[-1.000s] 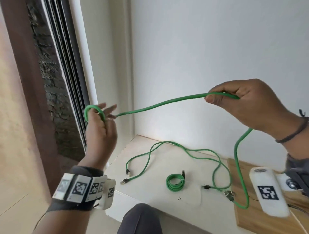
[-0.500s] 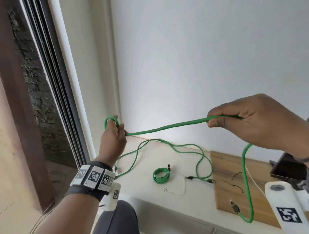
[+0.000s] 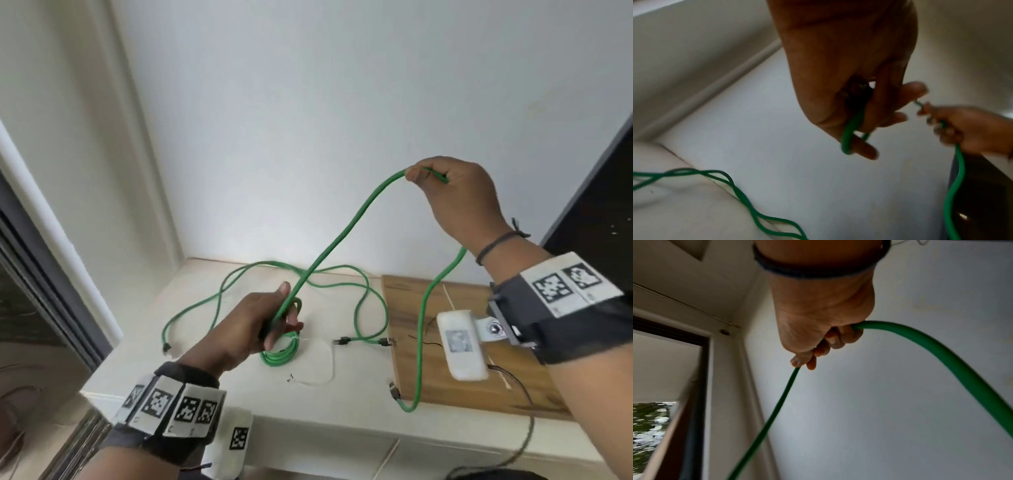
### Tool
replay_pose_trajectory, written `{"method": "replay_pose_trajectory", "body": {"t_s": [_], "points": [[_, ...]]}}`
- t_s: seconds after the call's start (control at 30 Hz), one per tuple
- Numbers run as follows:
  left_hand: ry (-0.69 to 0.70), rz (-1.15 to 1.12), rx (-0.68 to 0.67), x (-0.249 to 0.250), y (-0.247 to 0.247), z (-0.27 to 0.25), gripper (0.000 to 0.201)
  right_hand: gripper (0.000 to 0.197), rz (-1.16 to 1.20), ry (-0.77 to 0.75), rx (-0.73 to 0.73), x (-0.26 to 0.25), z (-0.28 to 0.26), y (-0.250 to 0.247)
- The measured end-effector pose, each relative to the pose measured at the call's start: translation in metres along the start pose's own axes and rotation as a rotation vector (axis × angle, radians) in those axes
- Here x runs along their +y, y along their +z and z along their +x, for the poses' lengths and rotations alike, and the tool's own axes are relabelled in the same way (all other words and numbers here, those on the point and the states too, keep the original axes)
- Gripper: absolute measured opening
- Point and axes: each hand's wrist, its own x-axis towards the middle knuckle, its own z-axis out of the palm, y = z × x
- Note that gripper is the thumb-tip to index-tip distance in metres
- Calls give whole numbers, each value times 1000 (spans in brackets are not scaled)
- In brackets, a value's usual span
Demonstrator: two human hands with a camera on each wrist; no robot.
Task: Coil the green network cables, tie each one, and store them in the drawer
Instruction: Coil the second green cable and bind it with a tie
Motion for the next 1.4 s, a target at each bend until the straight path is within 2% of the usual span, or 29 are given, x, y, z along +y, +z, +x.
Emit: {"method": "replay_pose_trajectory", "body": {"t_s": [0.1,0.2,0.23,0.27,0.33,0.47,0.53,0.6,0.67,0.77,0.9,0.97,1.03,1.13,1.23,1.33,1.4], "points": [[-32,-417,-192,7,-3,19,56,23,-9,149,-16,49,4,22],[-38,-777,-527,12,-4,39,46,24,-36,232,-108,91,-4,53],[-3,-831,-601,14,0,42,46,25,-48,248,-140,100,-9,63],[62,-848,-605,16,5,45,45,27,-65,262,-178,107,-15,74],[147,-886,-503,15,8,51,44,31,-105,289,-267,119,-28,97],[185,-989,-266,-2,-4,62,44,33,-178,336,-520,132,-62,131],[206,-1010,-106,-7,-12,68,33,33,-236,345,-669,133,-83,140],[254,-869,188,-15,-19,73,23,30,-263,341,-762,131,-107,144],[249,-707,374,-31,-24,82,29,26,-235,301,-786,128,-130,147],[202,-625,521,-64,-34,92,34,25,-178,216,-813,117,-152,147],[159,-506,599,-93,-37,95,20,30,-201,84,-971,97,-177,149],[154,-318,575,-106,-34,96,15,30,-195,25,-1016,92,-181,150],[141,-82,535,-120,-27,97,26,33,-166,-19,-988,92,-177,148],[139,116,385,-134,-11,97,30,38,-109,-63,-892,92,-164,138],[122,339,197,-142,5,92,33,29,-81,-108,-708,98,-152,126],[43,413,20,-137,19,87,40,24,-28,-28,-542,118,-140,118],[-64,343,-108,-130,28,84,51,21,-5,52,-474,130,-136,115]]}}
